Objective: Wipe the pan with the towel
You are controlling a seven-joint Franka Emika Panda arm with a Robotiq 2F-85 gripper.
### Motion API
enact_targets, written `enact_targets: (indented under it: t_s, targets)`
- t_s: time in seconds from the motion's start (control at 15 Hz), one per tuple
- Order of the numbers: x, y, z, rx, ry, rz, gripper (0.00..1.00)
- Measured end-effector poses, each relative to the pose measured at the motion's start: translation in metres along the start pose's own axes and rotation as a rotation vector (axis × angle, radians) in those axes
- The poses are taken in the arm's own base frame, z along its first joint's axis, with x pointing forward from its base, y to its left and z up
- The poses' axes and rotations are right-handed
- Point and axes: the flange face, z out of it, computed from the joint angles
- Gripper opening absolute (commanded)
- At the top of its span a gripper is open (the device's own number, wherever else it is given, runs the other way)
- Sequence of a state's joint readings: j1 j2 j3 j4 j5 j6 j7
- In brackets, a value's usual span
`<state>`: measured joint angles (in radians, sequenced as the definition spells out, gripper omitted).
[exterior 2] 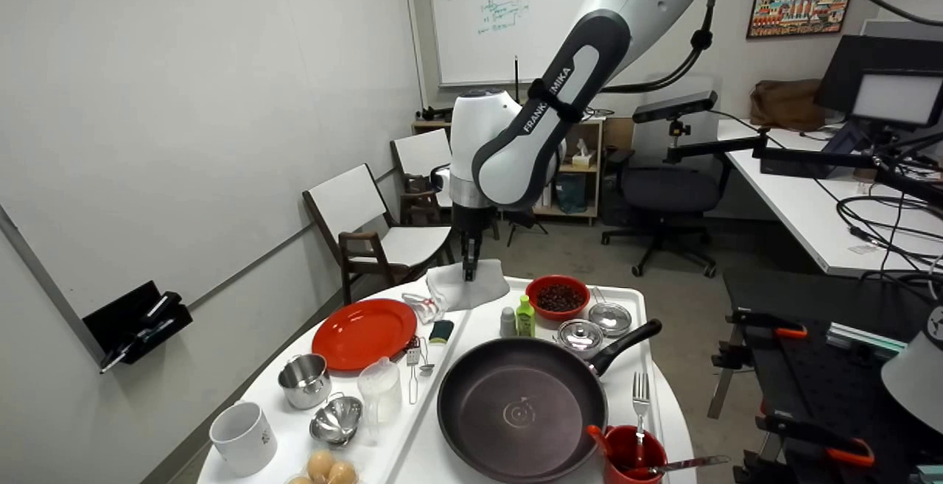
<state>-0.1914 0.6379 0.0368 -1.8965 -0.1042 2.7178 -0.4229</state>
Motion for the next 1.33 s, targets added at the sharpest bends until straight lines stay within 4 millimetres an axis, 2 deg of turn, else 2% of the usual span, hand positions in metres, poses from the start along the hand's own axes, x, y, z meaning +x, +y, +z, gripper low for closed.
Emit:
enact_targets:
  t_s: [0.2, 0.53, 0.67, 0.93, 1.33]
  targets:
    - [-0.016, -0.033, 0.002, 0.045, -0.028, 0.039, 0.04]
    - [-0.034, -0.105, 0.010, 0.120, -0.063, 0.039, 0.04]
    - [-0.040, -0.125, 0.013, 0.141, -0.074, 0.041, 0.04]
    - [-0.052, -0.137, 0.016, 0.155, -0.086, 0.056, 0.04]
    - [-0.069, -0.128, 0.023, 0.144, -0.101, 0.101, 0.04]
